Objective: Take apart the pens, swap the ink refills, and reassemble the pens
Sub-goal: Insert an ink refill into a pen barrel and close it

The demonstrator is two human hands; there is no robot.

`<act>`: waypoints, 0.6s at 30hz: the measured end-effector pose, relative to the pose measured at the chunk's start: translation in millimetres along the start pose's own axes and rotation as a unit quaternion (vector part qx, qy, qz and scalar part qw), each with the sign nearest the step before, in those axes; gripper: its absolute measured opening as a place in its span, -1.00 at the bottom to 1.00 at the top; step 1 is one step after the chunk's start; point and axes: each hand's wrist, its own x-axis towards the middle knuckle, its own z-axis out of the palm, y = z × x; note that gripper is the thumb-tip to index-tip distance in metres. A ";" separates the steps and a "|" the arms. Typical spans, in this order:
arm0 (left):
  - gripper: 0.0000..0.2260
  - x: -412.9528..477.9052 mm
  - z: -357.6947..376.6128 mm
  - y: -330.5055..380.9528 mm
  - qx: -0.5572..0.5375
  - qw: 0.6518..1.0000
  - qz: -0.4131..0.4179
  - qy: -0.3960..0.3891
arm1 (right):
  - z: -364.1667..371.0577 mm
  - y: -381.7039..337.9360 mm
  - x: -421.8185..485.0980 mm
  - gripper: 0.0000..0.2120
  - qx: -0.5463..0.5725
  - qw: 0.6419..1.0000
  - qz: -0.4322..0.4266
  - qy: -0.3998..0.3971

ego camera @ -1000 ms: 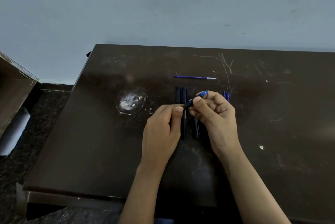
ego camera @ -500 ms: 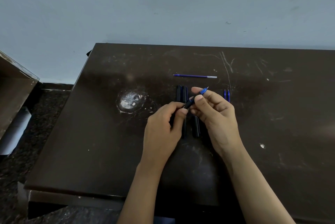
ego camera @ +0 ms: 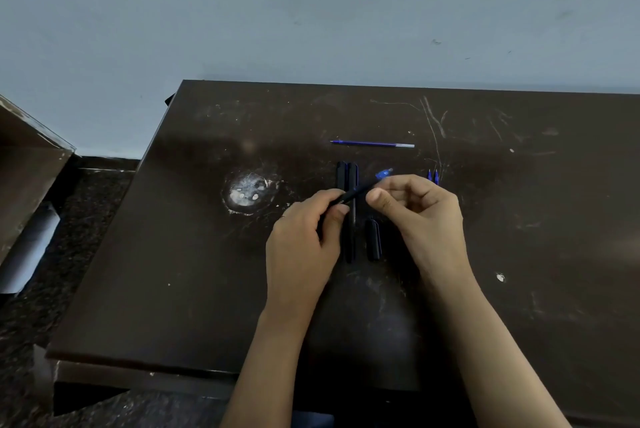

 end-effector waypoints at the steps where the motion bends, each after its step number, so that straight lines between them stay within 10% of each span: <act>1: -0.82 0.1 -0.4 0.6 -0.013 1.000 -0.011 0.012 | -3.9 -0.2 1.2 -0.79 -0.076 0.997 -0.004 0.007; 6: -0.81 0.1 -1.8 1.5 -0.027 0.998 -0.052 0.035 | -11.3 -5.8 -0.9 -0.64 -0.426 0.899 0.057 -0.077; 10: -0.80 -0.8 -0.8 1.4 -0.027 0.998 -0.054 0.026 | -2.2 -3.9 -3.5 -0.74 -0.475 0.871 0.061 -0.108; 15: -0.80 0.2 -0.5 -1.8 -0.060 0.996 -0.070 0.013 | -8.9 -0.8 1.2 -0.84 -0.170 0.983 0.045 0.061; 18: -0.79 -0.4 0.7 -0.6 -0.076 0.994 -0.075 -0.006 | -15.1 -8.0 5.1 -0.76 0.136 0.983 0.055 0.112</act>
